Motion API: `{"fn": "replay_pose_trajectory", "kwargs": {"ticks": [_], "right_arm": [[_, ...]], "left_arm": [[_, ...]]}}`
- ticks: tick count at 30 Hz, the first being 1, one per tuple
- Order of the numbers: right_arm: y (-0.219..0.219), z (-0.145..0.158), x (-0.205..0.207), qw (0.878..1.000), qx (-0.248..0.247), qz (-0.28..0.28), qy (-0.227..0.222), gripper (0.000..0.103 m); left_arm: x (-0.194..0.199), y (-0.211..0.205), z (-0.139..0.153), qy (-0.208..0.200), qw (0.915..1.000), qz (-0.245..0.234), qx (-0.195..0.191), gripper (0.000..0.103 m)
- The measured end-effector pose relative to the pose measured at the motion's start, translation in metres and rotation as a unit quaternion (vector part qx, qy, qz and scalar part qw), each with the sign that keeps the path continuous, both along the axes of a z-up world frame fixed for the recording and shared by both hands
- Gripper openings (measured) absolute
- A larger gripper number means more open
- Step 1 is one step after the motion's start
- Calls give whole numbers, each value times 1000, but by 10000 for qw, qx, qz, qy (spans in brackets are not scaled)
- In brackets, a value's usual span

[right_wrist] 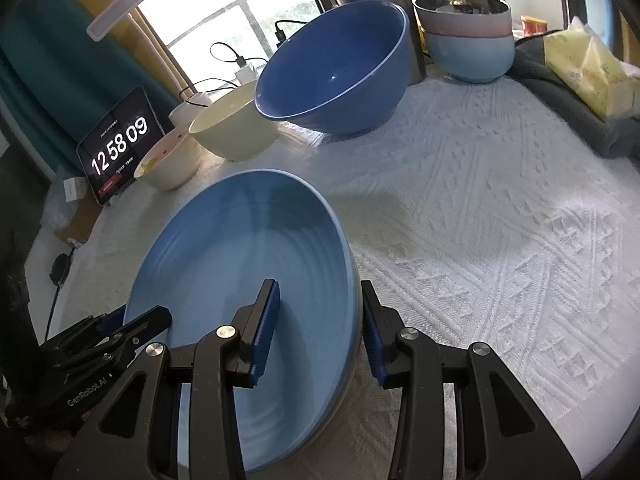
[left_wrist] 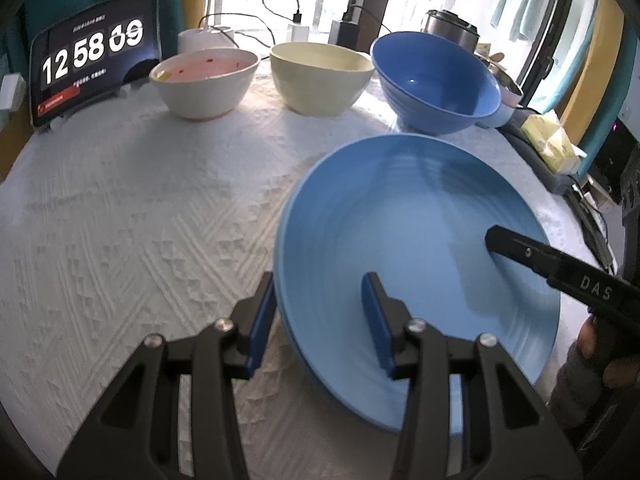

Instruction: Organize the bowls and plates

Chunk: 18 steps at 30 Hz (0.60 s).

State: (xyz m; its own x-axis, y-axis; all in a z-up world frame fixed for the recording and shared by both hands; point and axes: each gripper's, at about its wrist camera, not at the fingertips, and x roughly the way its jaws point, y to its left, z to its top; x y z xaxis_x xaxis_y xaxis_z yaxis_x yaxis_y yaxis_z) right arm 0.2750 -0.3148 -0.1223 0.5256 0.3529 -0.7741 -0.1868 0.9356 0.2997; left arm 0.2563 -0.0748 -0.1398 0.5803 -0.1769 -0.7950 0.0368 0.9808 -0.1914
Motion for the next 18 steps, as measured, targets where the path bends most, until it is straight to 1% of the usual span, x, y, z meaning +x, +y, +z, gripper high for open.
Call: {"fn": "replay_pose_trajectory", "kwargs": {"ticks": [2, 5, 9, 18], "right_arm": [[2, 1, -1, 10000, -49, -15, -28, 42], [6, 3, -2, 10000, -79, -24, -33, 42], [14, 4, -2, 9999, -131, 24, -45, 42], [35, 9, -2, 9996, -199, 157, -82, 42]], "left_arm": [[0, 4, 1, 44, 9999, 26, -108, 44], [-3, 8, 1, 29, 9999, 58, -110, 44], [-5, 18, 1, 65, 9996, 161, -209, 44], [-10, 40, 4, -39, 9990, 358, -275, 44]]}}
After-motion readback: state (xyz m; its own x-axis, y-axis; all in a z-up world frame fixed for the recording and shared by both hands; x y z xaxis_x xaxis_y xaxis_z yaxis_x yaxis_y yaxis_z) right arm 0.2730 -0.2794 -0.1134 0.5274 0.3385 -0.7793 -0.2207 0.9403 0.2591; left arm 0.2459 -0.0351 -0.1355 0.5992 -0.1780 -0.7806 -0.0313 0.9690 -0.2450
